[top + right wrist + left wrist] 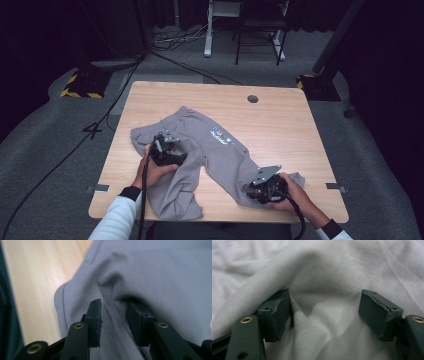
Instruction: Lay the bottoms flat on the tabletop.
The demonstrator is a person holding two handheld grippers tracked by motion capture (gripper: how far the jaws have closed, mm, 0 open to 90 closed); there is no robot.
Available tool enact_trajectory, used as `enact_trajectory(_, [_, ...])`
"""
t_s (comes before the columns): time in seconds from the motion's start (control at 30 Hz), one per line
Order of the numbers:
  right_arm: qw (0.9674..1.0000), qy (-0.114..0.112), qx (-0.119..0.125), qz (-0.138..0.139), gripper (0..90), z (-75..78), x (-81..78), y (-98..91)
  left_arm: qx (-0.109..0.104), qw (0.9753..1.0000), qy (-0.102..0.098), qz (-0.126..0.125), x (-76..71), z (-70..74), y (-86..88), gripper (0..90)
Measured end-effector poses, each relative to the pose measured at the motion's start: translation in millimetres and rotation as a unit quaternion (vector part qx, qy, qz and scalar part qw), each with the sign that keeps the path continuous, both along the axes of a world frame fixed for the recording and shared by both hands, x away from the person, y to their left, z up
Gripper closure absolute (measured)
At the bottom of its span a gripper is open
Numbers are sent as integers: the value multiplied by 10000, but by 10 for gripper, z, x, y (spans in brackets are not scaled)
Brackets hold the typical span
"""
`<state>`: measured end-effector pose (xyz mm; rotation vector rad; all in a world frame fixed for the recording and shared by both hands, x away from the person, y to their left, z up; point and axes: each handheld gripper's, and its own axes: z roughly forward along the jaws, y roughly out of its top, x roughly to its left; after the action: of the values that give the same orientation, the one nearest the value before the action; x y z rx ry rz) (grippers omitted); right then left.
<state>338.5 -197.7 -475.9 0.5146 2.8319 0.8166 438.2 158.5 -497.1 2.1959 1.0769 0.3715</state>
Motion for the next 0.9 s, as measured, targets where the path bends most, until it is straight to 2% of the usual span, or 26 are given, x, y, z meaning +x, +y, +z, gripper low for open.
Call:
enact_trajectory(0.1, [9998, 40, 18, 211, 558, -6, -53, 179, -1, 9999, -24, -166, 99, -3, -215, 258])
enact_trajectory(0.23, [9989, 10, 116, 462, 481, 0, -113, 380, -71, 9989, -174, -424, 201, -29, -479, 259])
enact_trajectory(0.33, [9974, -172, 489, 505, 448, 111, -126, 373, -59, 9994, -113, -329, 244, -18, -571, 260])
enact_trajectory(0.4, [9961, -381, 739, 279, 445, 253, -65, 265, -17, 9993, -41, -379, 229, -1, -571, 261])
enact_trajectory(0.43, [9951, -469, 869, 101, 443, 340, 18, 171, 18, 9991, -27, -423, 213, 6, -558, 255])
enact_trajectory(0.47, [9944, -505, 930, -30, 443, 389, 82, 114, 43, 9989, 9, -468, 187, 16, -526, 244])
enact_trajectory(0.53, [9914, -727, 999, -435, 456, 486, 281, -10, 25, 9987, 23, -506, 113, 47, -426, 229])
enact_trajectory(0.6, [9904, -754, 816, -822, 461, 494, 555, -53, -192, 9986, -39, -495, 7, 90, -291, 229])
enact_trajectory(0.63, [9900, -753, 726, -946, 472, 463, 692, -48, -331, 9984, -35, -467, -55, 106, -222, 230])
enact_trajectory(0.7, [9902, -704, 487, -1105, 497, 341, 951, 19, -371, 9983, -8, -438, -167, 114, -100, 232])
enact_trajectory(0.77, [9903, -530, 353, -1234, 503, 197, 1161, 128, -276, 9987, -38, -435, -269, 94, -1, 236])
enact_trajectory(0.8, [9902, -593, 285, -1233, 511, 136, 1240, 186, -186, 9989, -2, -419, -298, 78, 37, 244])
enact_trajectory(0.87, [9894, -552, 423, -1274, 529, 56, 1377, 273, -54, 9990, 81, -433, -336, 44, 98, 243])
enact_trajectory(0.9, [9891, -551, 459, -1285, 537, 28, 1431, 309, -4, 9994, 64, -329, -354, 23, 115, 245])
